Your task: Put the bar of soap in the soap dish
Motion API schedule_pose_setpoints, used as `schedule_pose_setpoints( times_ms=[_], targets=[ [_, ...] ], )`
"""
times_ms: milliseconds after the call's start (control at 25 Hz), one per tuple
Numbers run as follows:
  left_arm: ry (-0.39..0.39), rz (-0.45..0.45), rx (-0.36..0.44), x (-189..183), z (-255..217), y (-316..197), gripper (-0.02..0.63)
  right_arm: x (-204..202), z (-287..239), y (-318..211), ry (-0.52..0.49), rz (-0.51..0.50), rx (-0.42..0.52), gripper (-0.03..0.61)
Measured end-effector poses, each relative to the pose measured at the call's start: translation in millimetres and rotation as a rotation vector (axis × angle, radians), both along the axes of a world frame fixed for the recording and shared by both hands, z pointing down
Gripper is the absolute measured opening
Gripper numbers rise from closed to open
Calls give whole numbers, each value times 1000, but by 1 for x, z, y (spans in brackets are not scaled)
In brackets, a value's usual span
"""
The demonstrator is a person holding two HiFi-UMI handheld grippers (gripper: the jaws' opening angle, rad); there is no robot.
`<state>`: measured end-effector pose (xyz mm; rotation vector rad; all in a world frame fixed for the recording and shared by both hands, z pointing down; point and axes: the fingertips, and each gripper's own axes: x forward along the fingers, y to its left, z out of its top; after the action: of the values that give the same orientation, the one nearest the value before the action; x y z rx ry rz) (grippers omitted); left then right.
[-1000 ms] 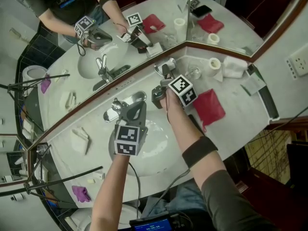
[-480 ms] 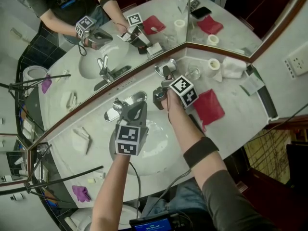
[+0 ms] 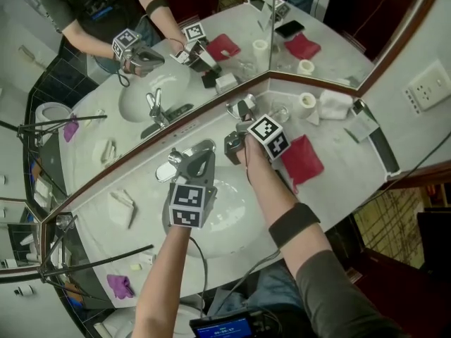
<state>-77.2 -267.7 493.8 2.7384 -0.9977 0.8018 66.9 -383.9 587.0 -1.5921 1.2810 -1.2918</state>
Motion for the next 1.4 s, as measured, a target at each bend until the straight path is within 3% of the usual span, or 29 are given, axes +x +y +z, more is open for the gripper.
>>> schedule_pose_setpoints(
  times_ms=[400, 640, 1120, 1400],
  targets=[
    [22, 21, 21, -3, -32, 25, 0, -9, -36, 38, 31, -18, 26, 204],
    [42, 39, 26, -10, -49, 55, 0, -11, -63, 74, 125, -82, 56, 201],
    [126, 64, 9, -38, -81, 123, 0, 13, -123, 200, 608, -278, 18, 32],
    [171, 77, 3, -56, -88, 153, 0, 28, -132, 274, 853, -372, -67, 17]
  ],
)
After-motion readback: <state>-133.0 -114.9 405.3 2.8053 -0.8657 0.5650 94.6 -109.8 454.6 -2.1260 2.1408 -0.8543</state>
